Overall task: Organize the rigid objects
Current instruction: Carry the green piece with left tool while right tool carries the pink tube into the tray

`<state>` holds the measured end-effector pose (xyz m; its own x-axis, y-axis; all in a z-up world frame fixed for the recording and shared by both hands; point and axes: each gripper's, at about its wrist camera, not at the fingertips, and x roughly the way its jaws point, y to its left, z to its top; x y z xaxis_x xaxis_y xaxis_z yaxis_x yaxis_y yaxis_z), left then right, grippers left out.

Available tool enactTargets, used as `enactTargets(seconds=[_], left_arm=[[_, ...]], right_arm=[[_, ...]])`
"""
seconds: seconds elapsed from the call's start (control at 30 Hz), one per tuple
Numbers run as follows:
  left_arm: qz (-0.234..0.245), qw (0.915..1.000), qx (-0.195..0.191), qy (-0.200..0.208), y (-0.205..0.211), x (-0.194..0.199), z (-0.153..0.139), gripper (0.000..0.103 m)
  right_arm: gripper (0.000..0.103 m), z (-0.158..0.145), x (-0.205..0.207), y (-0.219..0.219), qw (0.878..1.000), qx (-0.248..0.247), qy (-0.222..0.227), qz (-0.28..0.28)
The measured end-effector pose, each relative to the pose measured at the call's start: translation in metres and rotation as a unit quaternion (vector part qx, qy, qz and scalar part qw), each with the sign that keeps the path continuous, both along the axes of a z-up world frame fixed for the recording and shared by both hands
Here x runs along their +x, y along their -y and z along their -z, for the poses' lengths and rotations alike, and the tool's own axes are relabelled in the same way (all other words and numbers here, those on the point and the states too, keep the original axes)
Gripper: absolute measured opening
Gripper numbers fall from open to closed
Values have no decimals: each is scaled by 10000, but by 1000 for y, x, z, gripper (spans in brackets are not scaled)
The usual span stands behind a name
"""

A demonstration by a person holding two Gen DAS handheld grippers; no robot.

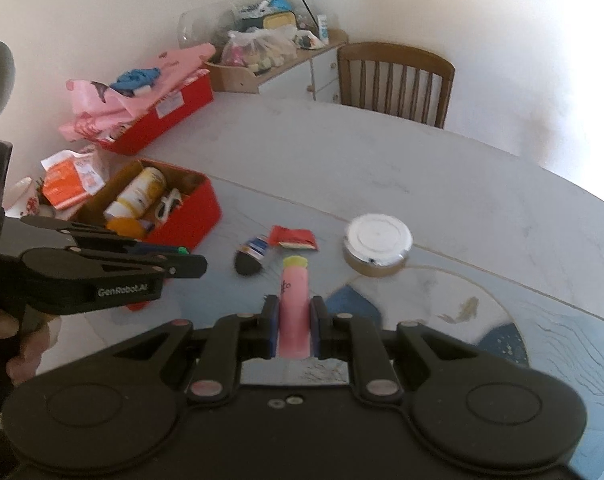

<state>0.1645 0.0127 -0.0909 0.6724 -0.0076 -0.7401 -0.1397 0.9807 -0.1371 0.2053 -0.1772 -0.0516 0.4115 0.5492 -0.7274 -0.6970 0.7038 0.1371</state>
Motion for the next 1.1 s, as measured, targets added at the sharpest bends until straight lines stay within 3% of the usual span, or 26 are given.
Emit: enactTargets(seconds=[0.37, 0.73, 1.1], left_arm=[[22, 9998, -30, 200, -44, -22, -18, 15], [-142, 9996, 38, 243, -105, -35, -18, 15], [-87, 9998, 61, 151, -158, -11, -9, 15]], right_arm=[[14, -21, -27, -48, 9996, 217, 45, -162], [14, -21, -42, -110, 9994, 274, -27, -204], [14, -10, -22, -178, 9996, 182, 72, -203]])
